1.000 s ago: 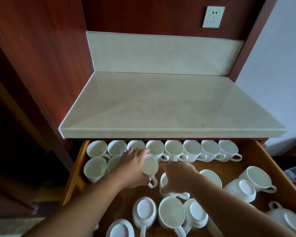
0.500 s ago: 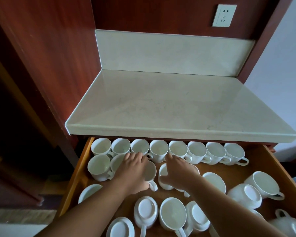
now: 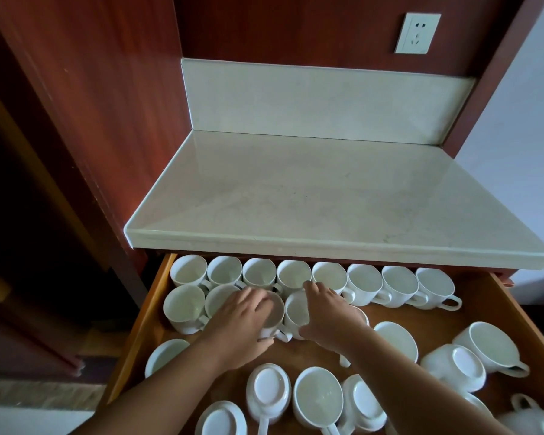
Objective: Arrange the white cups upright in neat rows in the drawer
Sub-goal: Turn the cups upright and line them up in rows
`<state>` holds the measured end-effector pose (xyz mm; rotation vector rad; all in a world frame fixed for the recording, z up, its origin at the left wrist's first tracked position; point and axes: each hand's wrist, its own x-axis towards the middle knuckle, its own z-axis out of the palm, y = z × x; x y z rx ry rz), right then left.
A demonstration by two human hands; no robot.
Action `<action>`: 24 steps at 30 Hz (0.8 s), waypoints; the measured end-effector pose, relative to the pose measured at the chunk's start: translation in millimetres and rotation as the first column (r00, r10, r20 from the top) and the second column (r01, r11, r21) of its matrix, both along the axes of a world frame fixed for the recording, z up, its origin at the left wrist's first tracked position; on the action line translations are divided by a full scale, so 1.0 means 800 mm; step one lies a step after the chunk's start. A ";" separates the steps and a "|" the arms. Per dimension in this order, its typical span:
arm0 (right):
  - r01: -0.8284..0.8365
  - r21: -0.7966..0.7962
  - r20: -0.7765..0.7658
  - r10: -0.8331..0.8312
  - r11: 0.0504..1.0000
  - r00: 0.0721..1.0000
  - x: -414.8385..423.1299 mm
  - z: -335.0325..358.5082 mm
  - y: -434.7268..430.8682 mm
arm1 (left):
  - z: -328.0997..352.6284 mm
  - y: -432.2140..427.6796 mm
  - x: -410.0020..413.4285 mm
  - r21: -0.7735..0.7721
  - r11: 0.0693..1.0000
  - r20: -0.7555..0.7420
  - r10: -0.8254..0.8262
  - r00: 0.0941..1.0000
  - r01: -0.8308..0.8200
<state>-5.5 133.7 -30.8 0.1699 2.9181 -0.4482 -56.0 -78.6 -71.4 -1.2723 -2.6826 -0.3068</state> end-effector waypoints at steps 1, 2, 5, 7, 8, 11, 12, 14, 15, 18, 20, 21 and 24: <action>0.008 -0.009 -0.008 -0.008 1.000 1.000 0.001 -0.001 -0.001 | -0.002 -0.005 -0.001 -0.013 0.998 -0.002 -0.055 0.999 0.054; 0.015 -0.012 -0.016 -0.015 1.000 1.000 0.002 -0.001 0.000 | -0.003 -0.009 -0.001 -0.033 0.995 -0.003 -0.092 0.996 0.092; 0.052 -0.005 -0.021 -0.052 0.999 0.998 0.008 0.000 0.003 | -0.006 -0.012 -0.003 -0.073 0.990 0.032 -0.121 0.992 0.123; 0.080 -0.010 -0.017 -0.080 0.997 0.997 0.010 -0.001 0.005 | -0.004 -0.009 -0.005 -0.087 0.990 0.045 -0.111 0.993 0.114; 0.092 -0.021 -0.013 -0.092 0.996 0.996 0.010 -0.002 0.005 | -0.003 -0.008 -0.006 -0.094 0.990 0.042 -0.103 0.994 0.107; 0.113 -0.054 -0.010 -0.114 0.992 0.993 0.008 -0.002 0.004 | -0.002 -0.004 -0.007 -0.104 0.991 0.022 -0.086 0.996 0.088; 0.116 -0.058 -0.012 -0.117 0.992 0.993 0.008 -0.002 0.004 | -0.004 -0.004 -0.007 -0.102 0.991 0.011 -0.086 0.996 0.086; 0.121 -0.054 -0.017 -0.122 0.991 0.992 0.009 -0.003 0.004 | -0.008 -0.004 -0.008 -0.089 0.993 -0.003 -0.081 0.997 0.081; 0.122 -0.051 -0.015 -0.123 0.991 0.992 0.010 -0.003 0.004 | -0.010 -0.005 -0.009 -0.084 0.994 -0.007 -0.078 0.997 0.077; 0.115 -0.050 -0.014 -0.116 0.992 0.993 0.010 -0.004 0.005 | -0.014 -0.006 -0.008 -0.035 0.997 -0.002 -0.073 0.997 0.073; 0.112 -0.054 -0.016 -0.113 0.992 0.993 0.010 -0.004 0.006 | -0.009 -0.011 -0.007 0.009 0.999 0.040 -0.045 0.998 0.045; 0.110 -0.059 -0.015 -0.111 0.992 0.994 0.010 -0.005 0.006 | -0.006 -0.018 -0.008 0.033 0.999 0.061 -0.016 0.998 0.014; 0.098 -0.080 -0.010 -0.099 0.992 0.995 0.010 -0.007 0.010 | 0.006 -0.049 -0.011 0.028 0.997 0.124 0.064 0.990 -0.068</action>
